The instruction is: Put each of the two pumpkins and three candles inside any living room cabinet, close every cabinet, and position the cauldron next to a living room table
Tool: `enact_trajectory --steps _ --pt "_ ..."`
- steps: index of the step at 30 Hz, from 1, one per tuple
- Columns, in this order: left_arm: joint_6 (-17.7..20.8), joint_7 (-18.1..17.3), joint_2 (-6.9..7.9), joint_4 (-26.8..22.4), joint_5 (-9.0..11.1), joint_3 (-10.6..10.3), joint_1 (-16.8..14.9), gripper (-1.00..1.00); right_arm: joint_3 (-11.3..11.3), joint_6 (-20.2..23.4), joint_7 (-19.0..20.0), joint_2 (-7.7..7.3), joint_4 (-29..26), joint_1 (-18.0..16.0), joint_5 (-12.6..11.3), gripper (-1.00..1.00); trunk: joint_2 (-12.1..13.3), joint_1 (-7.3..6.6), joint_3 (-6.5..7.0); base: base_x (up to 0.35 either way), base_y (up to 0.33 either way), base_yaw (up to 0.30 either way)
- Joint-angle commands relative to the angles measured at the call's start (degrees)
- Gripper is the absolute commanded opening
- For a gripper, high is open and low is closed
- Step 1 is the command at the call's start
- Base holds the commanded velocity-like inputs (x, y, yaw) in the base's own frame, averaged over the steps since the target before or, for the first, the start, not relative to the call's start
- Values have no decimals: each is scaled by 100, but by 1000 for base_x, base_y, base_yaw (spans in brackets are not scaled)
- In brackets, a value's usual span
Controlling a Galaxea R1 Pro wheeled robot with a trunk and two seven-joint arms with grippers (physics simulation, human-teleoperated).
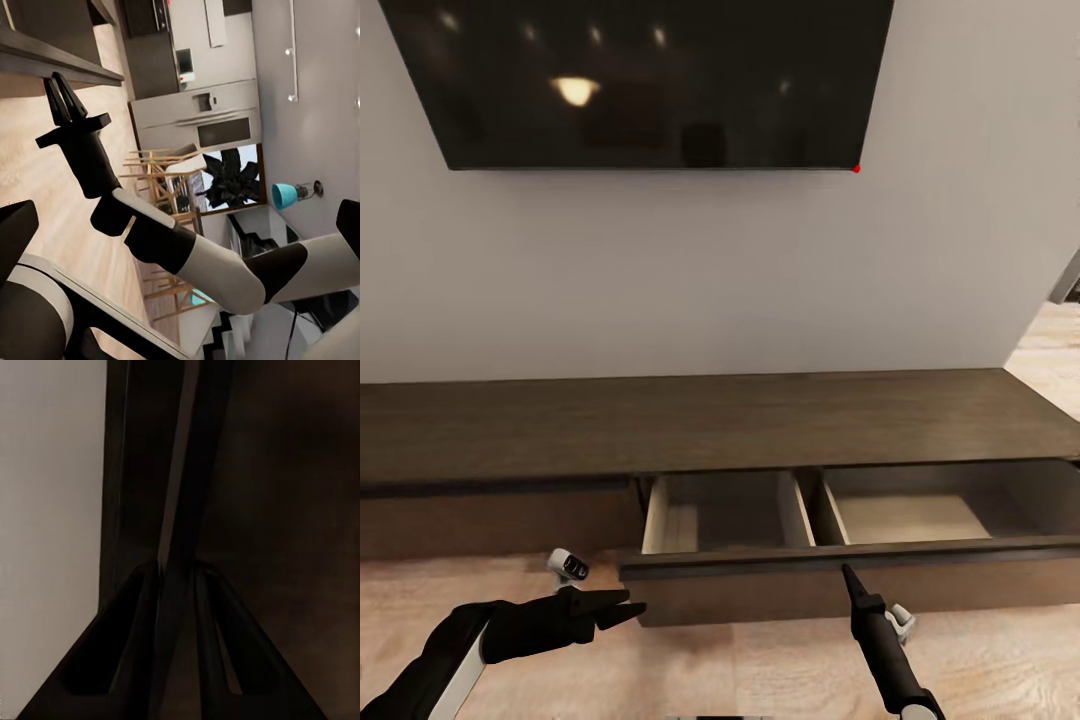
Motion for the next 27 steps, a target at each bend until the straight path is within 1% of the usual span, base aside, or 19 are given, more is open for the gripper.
enact_trajectory --steps 1,6,12,21,27 --pt "61 -15 6 1 16 -14 -5 100 57 54 122 7 -7 -4 -8 -100 -3 -4 -4 -168 0 0" --pt "62 -15 7 3 16 -14 -3 100 57 54 122 7 -7 -4 -8 -100 -3 -4 -4 -86 0 0" --pt "61 -15 4 3 16 -14 -1 100 57 54 122 7 -7 -4 -8 -100 -3 -4 -4 -162 0 0" --pt "59 -15 5 4 16 -14 -1 100 57 54 122 7 -7 -4 -8 -100 -3 -4 -4 -90 0 0" --pt "60 -15 3 7 23 -14 -4 100 57 54 122 7 -7 -4 -8 -100 -3 -4 -4 -29 0 0"
